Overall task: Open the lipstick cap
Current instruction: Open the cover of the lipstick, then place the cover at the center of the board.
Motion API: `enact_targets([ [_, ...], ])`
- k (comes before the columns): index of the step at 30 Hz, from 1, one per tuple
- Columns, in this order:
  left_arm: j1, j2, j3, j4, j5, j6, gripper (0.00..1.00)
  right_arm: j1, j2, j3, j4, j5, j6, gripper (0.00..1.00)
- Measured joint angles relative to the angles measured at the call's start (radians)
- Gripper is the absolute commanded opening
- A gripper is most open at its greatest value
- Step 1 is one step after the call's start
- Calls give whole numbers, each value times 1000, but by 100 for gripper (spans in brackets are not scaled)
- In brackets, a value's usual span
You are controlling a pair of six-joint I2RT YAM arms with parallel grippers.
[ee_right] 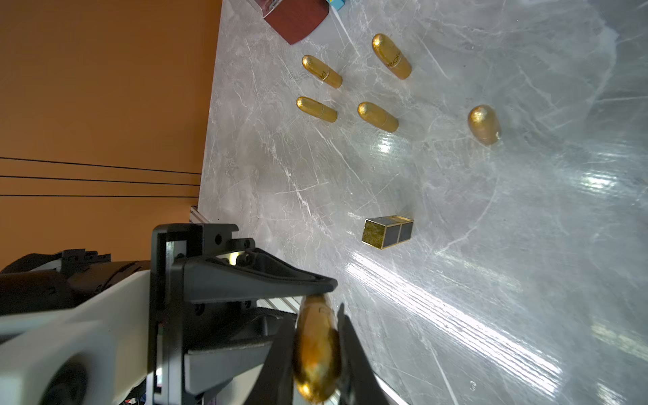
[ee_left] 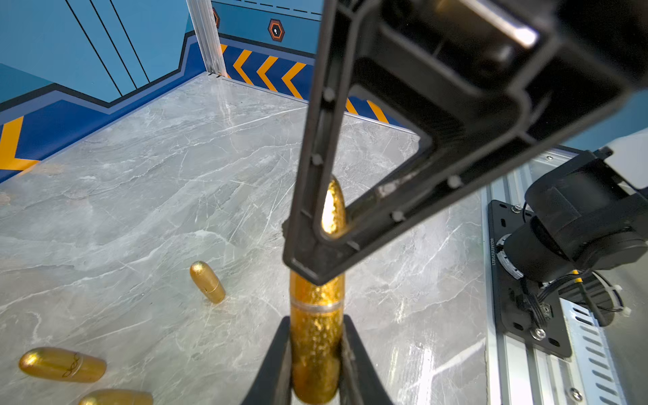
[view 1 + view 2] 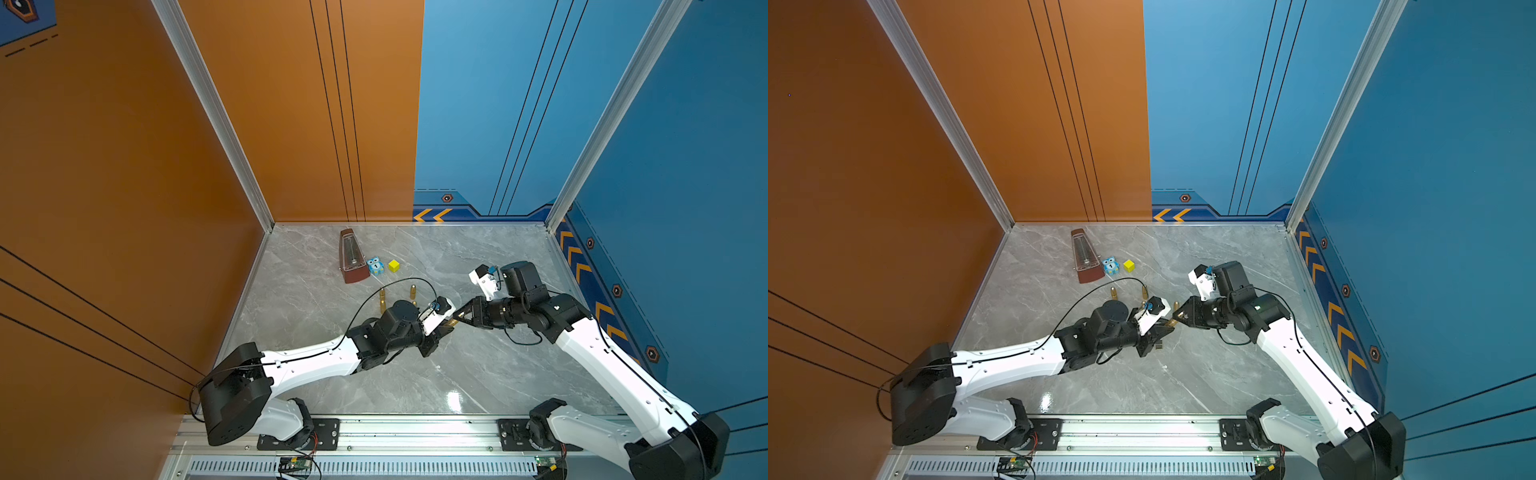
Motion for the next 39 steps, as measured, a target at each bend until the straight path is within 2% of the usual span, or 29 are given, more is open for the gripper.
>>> enact_targets([
  [6,-2,-14,-39,-97,-11,-9,0,-82,-43,1,-1,34,-20,14],
  [11,-2,-62,-72,-126,-16,-26,0,-92,-45,-12,0,71,-35,14],
  [20,-2,-145,-105,-124,-37,-49,0,-95,2,-204,18,429,-50,15],
  [24,-3,-147,-127,-111,-50,-54,0,-95,40,-275,69,530,-45,14],
  [30,-3,-147,-132,-90,-93,-65,0,-94,136,-295,166,609,-28,14],
  [39,-3,-147,-145,-65,-150,-72,0,-93,285,-294,283,634,-11,15],
])
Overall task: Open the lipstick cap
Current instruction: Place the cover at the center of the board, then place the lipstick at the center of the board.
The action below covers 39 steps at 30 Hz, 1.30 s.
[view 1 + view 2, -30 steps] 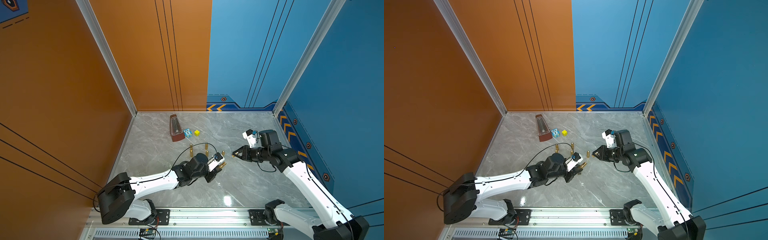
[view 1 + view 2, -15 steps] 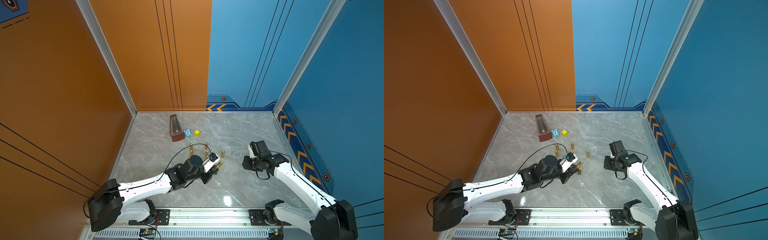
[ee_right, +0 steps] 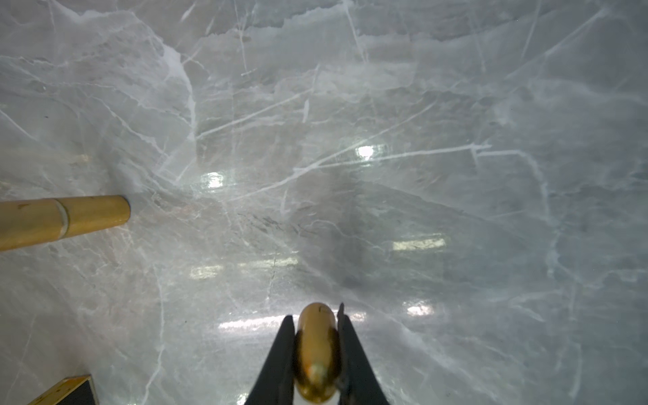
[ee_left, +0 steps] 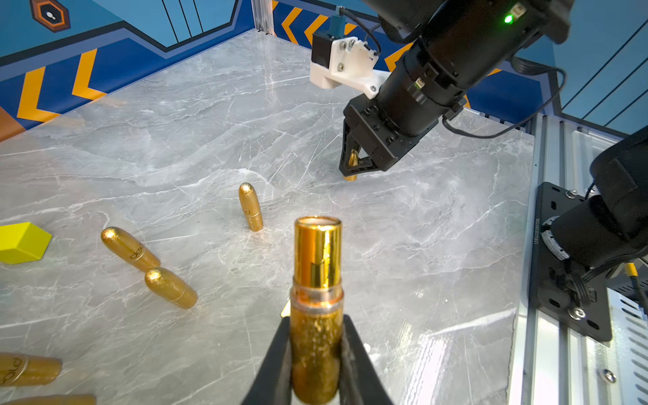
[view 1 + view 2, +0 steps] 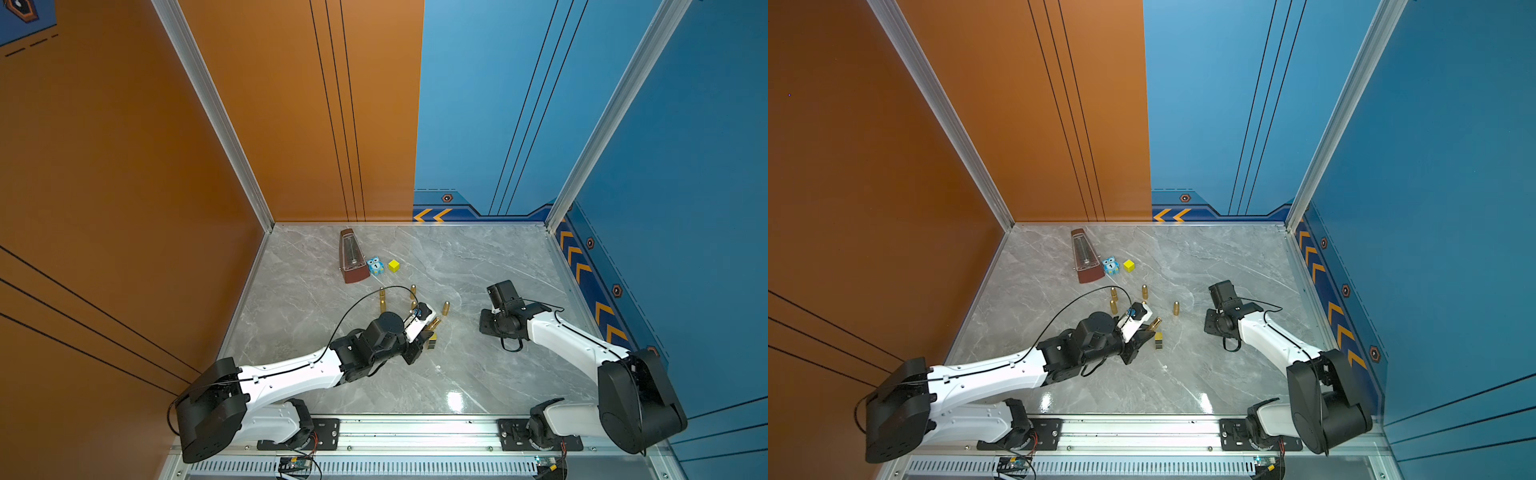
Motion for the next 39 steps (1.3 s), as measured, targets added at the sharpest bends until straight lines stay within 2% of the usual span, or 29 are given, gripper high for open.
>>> enact_targets([
  [8,0,1,0,1,-7,0,0,0,71,0,57,0,11,16],
  [15,0,26,5,1,-16,0,0,2,80,0,74,0,11,23],
  [30,0,43,23,8,-23,0,0,7,86,0,72,-1,13,57],
  [39,0,40,23,8,-26,3,0,0,-85,14,-34,-2,3,65],
])
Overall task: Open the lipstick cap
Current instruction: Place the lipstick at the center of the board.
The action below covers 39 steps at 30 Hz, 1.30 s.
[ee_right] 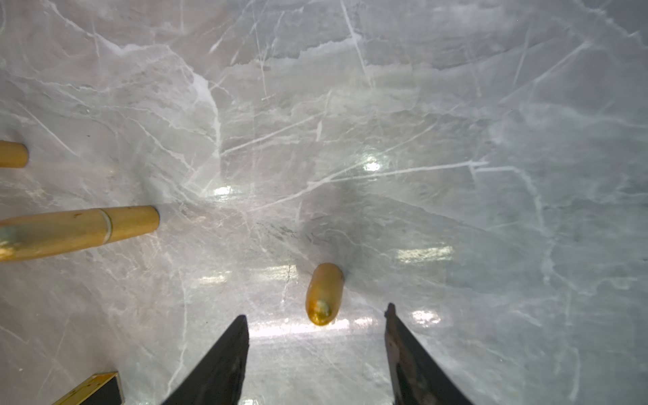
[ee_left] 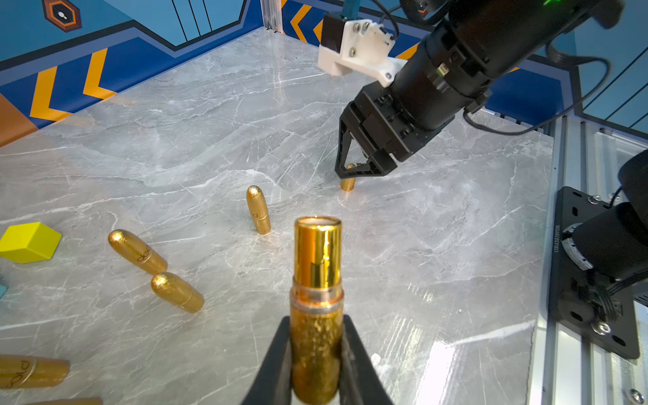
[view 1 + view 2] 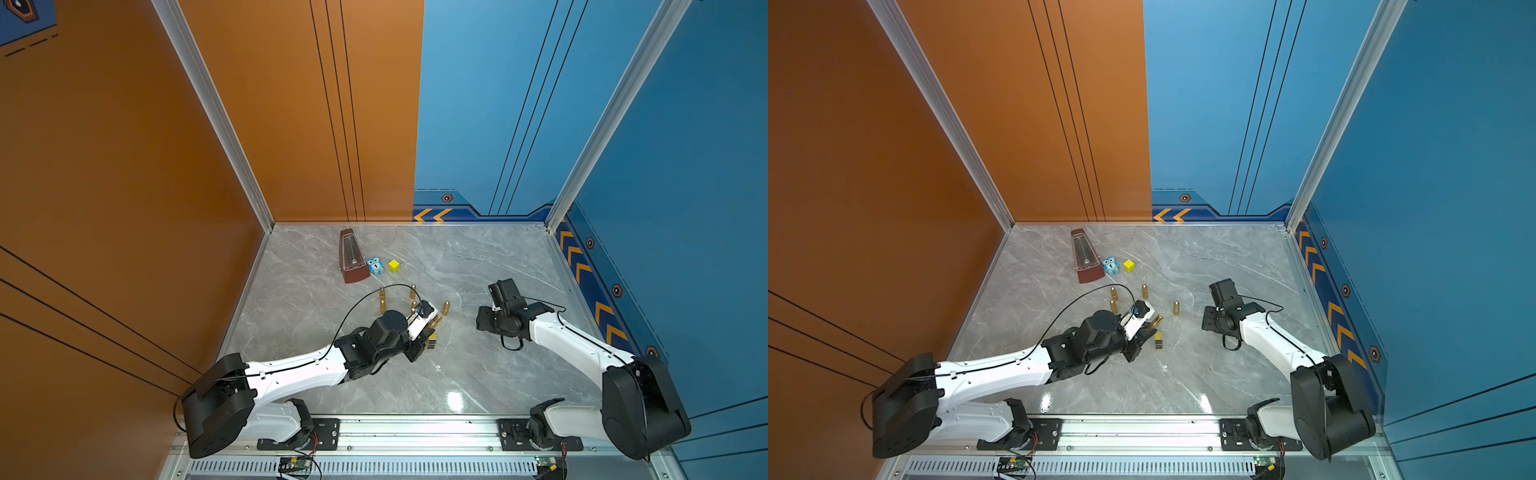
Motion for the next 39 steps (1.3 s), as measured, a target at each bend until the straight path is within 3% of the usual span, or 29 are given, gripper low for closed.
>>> enact_targets([
  [6,0,0,0,0,0,0,0,-2,-156,32,-132,-53,-20,67],
  [13,0,8,0,-1,-3,1,0,14,-275,59,-228,-251,-6,68],
  [24,-1,57,21,-31,9,13,0,215,-277,56,-142,-470,147,66],
  [31,-8,73,38,-35,45,24,0,264,-235,75,-55,-499,202,61],
  [39,-30,73,56,-35,66,28,0,273,-158,83,14,-513,224,43],
])
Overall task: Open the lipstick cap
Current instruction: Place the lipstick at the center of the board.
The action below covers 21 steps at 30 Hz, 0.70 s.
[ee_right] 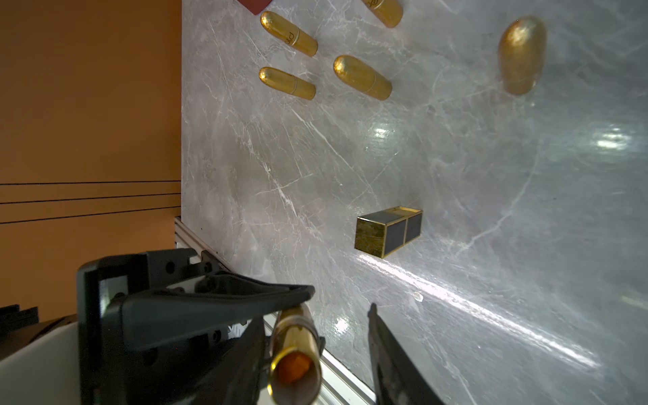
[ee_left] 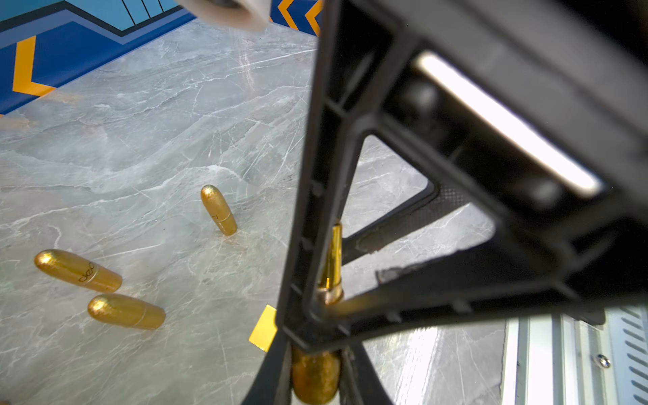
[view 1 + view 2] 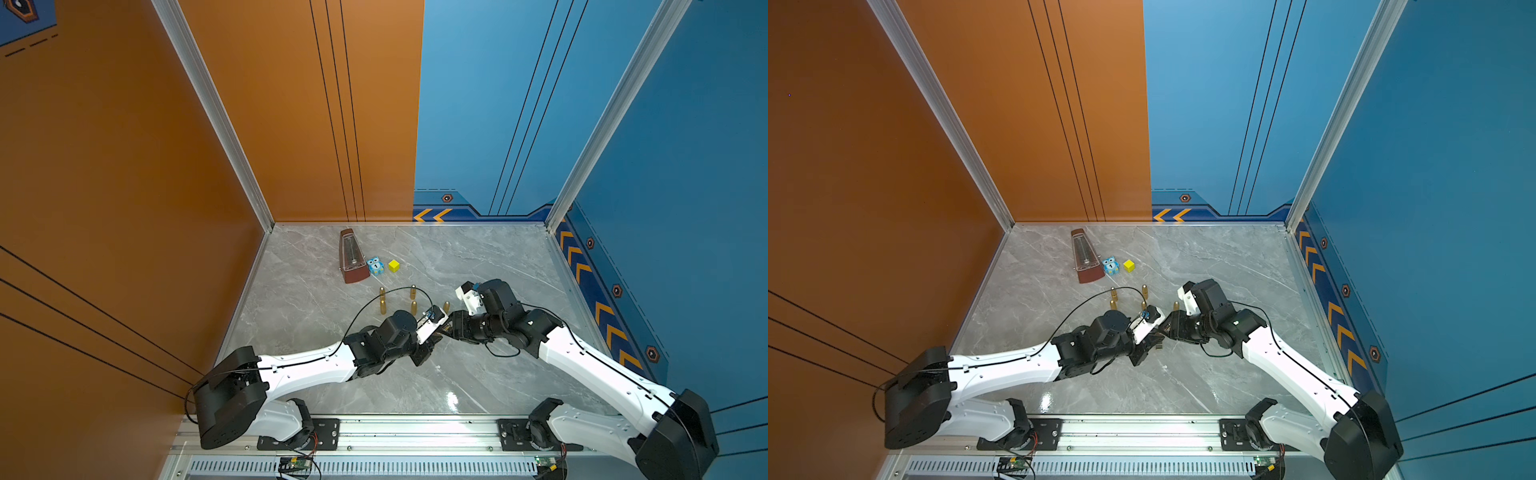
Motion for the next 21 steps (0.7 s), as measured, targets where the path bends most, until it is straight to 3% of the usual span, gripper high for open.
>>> enact_targets([
  [15,-5,0,2,-3,-2,0,0,19,8,0,28,-20,1,20],
  [21,-5,0,3,-4,-13,0,0,19,8,0,35,-14,-3,16],
])
